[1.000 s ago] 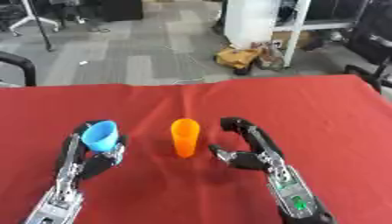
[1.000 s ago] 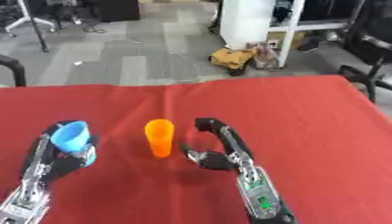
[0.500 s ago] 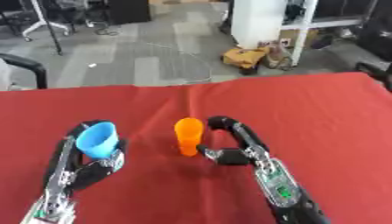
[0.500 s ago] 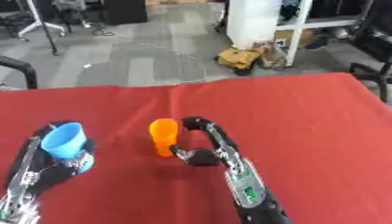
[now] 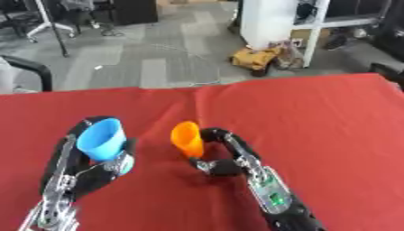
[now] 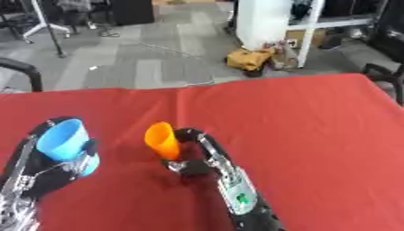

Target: Pour the contents of one cup into another cup.

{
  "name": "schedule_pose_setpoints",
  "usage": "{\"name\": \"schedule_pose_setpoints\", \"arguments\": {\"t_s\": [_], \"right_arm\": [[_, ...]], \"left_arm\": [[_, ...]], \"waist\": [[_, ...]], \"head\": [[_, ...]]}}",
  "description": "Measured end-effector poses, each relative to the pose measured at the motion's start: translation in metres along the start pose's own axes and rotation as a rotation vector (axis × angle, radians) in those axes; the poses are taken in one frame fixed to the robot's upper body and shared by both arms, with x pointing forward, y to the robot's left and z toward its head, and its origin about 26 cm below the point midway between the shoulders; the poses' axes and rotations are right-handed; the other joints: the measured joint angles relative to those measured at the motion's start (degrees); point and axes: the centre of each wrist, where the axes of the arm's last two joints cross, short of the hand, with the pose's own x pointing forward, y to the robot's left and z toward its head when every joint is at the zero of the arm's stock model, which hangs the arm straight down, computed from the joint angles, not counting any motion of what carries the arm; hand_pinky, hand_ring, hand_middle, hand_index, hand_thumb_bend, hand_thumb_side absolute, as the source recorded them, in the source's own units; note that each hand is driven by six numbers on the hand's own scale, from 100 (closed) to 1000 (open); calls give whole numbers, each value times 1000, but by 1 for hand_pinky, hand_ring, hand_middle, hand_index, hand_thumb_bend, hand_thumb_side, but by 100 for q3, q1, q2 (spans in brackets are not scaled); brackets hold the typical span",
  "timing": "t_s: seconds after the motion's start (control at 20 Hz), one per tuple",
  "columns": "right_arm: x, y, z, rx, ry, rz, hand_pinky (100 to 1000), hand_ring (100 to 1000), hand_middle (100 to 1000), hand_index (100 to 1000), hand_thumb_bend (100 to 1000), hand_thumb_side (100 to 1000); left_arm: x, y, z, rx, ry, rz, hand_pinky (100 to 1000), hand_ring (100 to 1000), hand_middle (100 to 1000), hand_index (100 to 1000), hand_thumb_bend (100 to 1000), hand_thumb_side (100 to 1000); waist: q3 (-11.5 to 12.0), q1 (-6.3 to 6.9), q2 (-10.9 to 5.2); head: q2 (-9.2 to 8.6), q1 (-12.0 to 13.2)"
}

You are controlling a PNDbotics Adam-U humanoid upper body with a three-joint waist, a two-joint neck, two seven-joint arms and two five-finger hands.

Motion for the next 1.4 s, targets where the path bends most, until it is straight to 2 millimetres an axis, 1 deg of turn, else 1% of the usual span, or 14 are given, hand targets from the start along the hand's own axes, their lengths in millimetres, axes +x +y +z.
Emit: {"name": "schedule_pose_setpoints", "arguments": {"t_s": [0.55,0.95,1.4], "right_arm": [[0,2,-3,-19,15,19,994,835,753,827,480,201],[-1,0,-5,-54,30,48,1000,875,798,841,486,205],[2,-4,-10,-93,32,69,1000,874,791,847,489,203]], "left_arm": [[1,-1,2,-5,6,9,357,422,526,697,171,100],[0,-1,2,-7,7,10,361,423,527,697,165,100],[-1,-3,4,-8,13,18,368,425,528,698,158,100]], "waist": [[34,13,-14],[60,14,-18],[80,10,-18]], "head": [[-1,0],[-1,0],[-2,-1]]}}
